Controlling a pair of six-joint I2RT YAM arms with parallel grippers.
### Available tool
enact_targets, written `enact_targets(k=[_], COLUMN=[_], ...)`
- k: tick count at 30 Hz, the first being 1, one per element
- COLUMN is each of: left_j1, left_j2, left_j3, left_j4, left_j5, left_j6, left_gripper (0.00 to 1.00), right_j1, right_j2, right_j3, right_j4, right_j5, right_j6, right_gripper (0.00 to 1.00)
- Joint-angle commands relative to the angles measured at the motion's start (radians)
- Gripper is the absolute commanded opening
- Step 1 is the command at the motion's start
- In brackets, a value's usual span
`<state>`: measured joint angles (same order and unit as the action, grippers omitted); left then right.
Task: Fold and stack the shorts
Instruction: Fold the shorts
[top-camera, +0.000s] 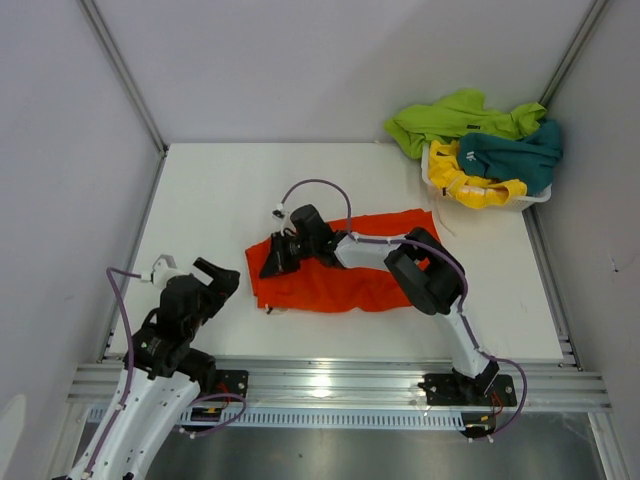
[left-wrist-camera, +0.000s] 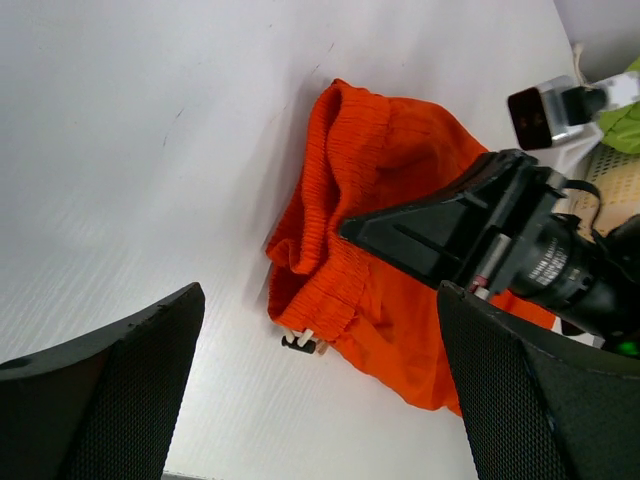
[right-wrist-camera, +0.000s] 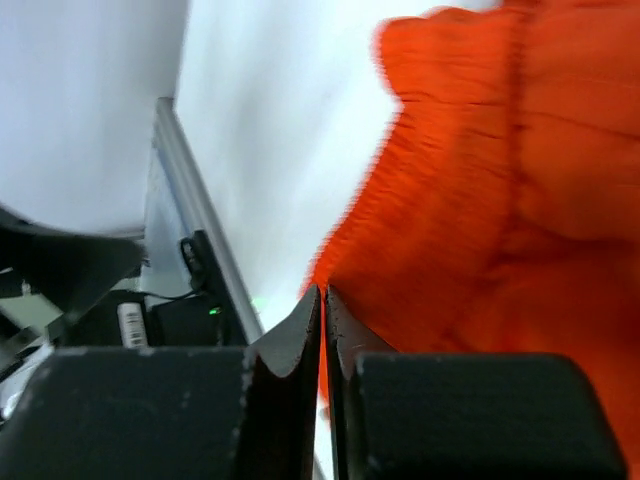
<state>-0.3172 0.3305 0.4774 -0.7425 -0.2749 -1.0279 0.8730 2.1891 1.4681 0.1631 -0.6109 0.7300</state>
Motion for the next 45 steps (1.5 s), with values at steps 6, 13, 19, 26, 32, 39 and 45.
enact_targets(k=[6, 13, 19, 26, 32, 39, 45], left_j1=[0.007, 0.007, 0.007, 0.007, 0.007, 0.007, 0.007], left_j2=[0.007, 0.019, 0.013, 0.021, 0.008, 0.025, 0.008], left_j3=[-0.017, -0.014, -0.005, 0.012, 0.033, 0.092, 0.118], left_j4=[0.04, 0.046, 0.042, 0.028, 0.006, -0.055, -0.107], left_j5=[0.028, 0.032, 0.028, 0.031, 0.019, 0.002, -0.021], left_j6=[0.028, 0.031, 0.035, 0.045, 0.051, 0.061, 0.049], left_gripper=[0.99, 0.99, 0.99, 0.99, 0.99, 0.99, 0.99], right_j1=[0.001, -0.005, 0.006, 0.064, 0.184, 0.268, 0.311], right_j2=[0.103, 0.018, -0.176, -0.39, -0.453, -0.43, -0.358], right_j3=[0.031, 0.08, 0.037, -0.149, -0.241, -0.262, -0.236], right_j4=[-0.086, -0.157, -0.183, -0.155, -0.175, -0.122, -0.1], right_j5=[0.111, 0.132, 0.183, 0.298, 0.505, 0.655, 0.775], right_j6=[-0.023, -0.104, -0.288, -0.63, -0.894, -1.035, -1.11], right_gripper=[0.06, 0.27, 0.73, 0.93, 0.94, 1.0, 0.99])
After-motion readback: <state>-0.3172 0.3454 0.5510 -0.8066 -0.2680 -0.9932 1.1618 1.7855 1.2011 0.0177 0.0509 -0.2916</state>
